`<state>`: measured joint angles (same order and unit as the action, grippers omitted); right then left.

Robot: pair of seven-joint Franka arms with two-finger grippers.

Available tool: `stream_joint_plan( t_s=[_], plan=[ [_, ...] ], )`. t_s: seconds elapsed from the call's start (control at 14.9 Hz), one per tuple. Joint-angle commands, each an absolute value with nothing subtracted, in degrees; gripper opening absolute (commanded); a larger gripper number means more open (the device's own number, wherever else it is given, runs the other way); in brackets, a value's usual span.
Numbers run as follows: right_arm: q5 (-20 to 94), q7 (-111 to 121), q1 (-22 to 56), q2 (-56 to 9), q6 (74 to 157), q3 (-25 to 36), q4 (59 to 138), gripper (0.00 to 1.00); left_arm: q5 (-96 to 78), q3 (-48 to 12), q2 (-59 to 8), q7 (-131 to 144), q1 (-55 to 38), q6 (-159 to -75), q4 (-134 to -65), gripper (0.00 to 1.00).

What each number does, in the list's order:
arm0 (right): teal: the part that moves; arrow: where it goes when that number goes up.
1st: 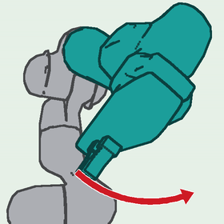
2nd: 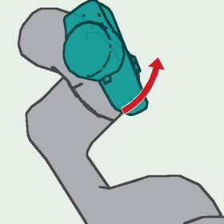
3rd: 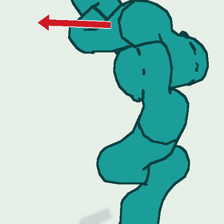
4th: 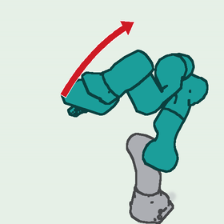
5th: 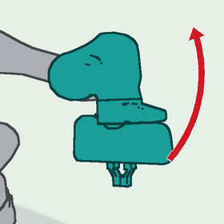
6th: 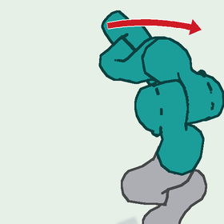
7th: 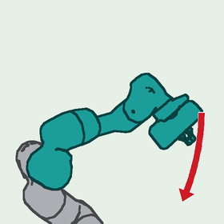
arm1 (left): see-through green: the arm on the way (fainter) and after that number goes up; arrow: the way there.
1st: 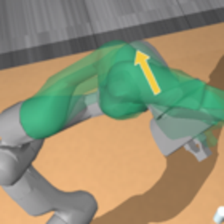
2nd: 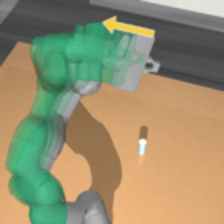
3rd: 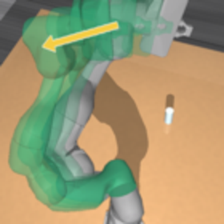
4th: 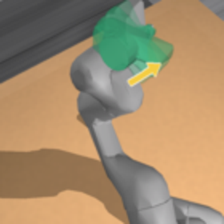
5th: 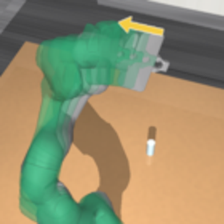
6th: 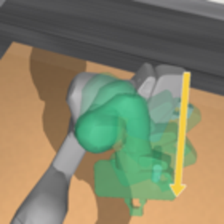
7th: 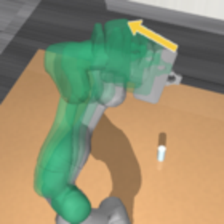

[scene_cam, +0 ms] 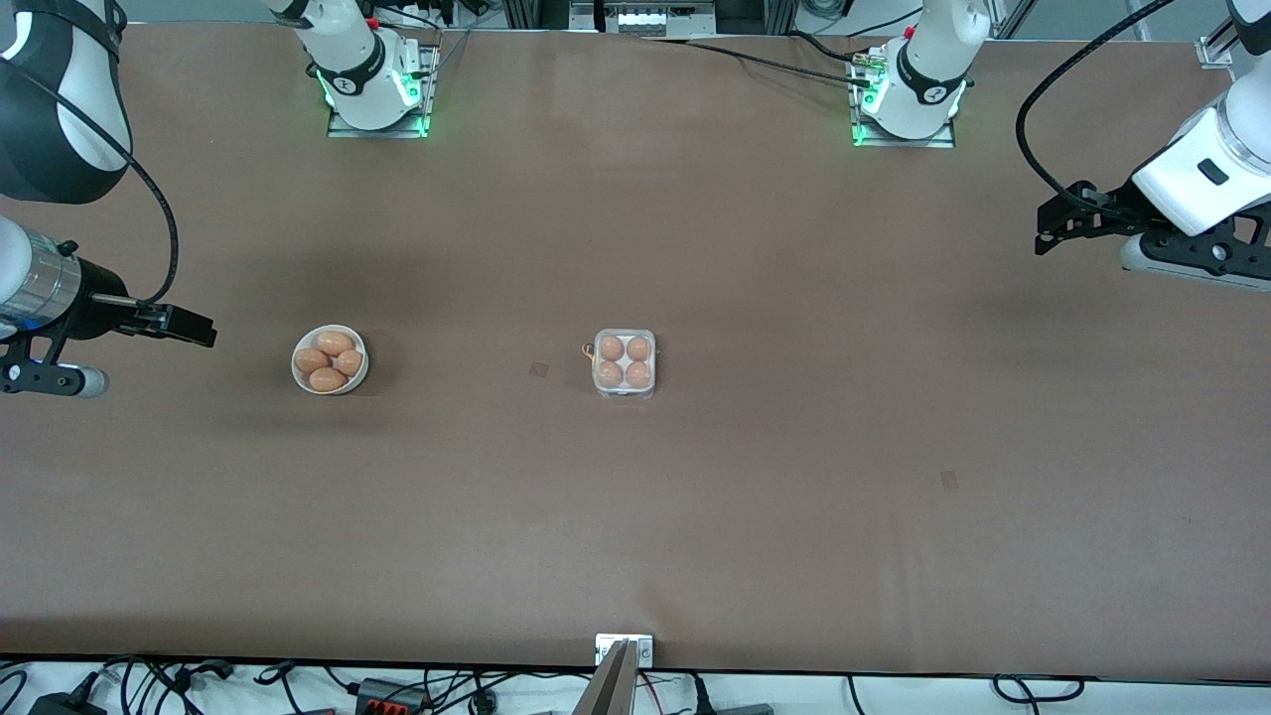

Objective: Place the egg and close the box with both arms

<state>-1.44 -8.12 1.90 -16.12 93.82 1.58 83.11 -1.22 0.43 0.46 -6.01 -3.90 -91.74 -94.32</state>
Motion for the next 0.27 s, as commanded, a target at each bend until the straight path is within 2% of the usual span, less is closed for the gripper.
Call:
stream_joint_plan(
  t_s=[0.0, 0.2],
  plan=[
    [-0.6, -7.5, 1.4, -16.1, 93.0, 1.3, 82.5, 1.00, -0.1, 0.6, 0.9, -5.7, -4.1, -90.5, -93.6, 1.00],
    [-0.6, -7.5, 1.4, -16.1, 93.0, 1.3, 82.5, 1.00, -0.1, 0.6, 0.9, -5.7, -4.0, -89.0, -93.6, 1.00]
  ],
)
